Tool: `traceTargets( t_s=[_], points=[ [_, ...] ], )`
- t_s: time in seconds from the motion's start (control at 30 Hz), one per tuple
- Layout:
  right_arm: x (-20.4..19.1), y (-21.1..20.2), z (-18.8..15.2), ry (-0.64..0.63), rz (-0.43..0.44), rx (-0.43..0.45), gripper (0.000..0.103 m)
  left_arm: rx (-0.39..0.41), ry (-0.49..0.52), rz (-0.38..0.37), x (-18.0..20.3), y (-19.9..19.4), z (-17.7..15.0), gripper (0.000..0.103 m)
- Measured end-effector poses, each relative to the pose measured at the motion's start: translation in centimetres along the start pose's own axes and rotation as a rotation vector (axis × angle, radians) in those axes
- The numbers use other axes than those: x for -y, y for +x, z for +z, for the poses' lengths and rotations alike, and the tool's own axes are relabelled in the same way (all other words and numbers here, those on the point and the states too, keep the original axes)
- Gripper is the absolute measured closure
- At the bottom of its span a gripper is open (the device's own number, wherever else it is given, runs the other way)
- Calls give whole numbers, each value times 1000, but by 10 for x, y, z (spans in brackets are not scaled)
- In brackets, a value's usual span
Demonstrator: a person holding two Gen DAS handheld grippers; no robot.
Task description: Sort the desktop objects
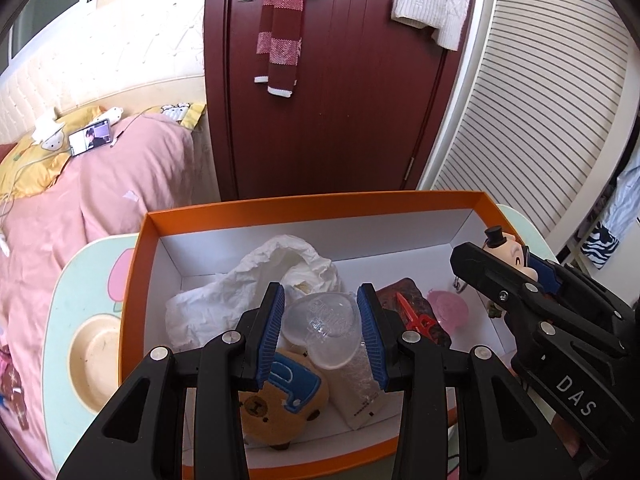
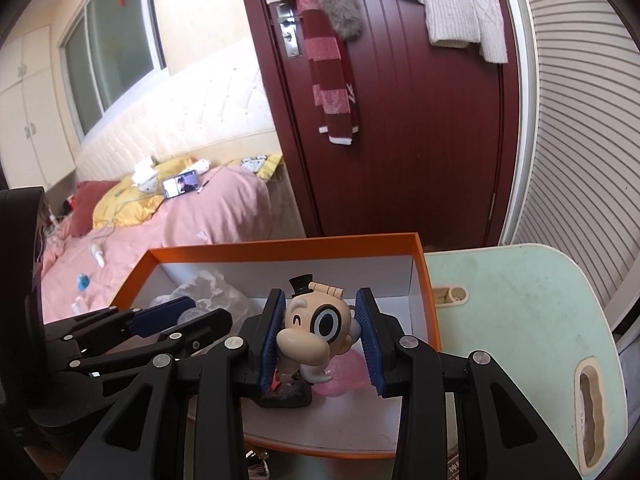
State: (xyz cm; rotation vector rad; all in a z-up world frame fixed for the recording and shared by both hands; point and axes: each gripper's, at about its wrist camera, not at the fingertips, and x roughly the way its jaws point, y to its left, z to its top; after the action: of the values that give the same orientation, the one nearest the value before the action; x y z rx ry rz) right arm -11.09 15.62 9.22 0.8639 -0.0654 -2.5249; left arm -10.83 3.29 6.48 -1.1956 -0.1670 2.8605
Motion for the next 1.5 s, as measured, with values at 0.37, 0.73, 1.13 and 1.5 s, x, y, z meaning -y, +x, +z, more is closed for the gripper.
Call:
traceTargets(
  t_s=[0.37, 0.73, 1.13, 1.5],
  points=[
    [6, -8, -1, 23, -9, 40, 51, 58, -27, 15, -3, -11, 0, 40],
    [21, -43, -8, 51, -17, 98, 35, 109, -23, 19, -7, -45, -9, 32],
    [46, -89, -56, 48, -131, 75, 21, 139, 38, 52, -7, -83, -63, 31],
    [58, -70, -85, 8, -179, -42, 20, 84, 156, 61, 23, -89, -96, 31]
  ],
)
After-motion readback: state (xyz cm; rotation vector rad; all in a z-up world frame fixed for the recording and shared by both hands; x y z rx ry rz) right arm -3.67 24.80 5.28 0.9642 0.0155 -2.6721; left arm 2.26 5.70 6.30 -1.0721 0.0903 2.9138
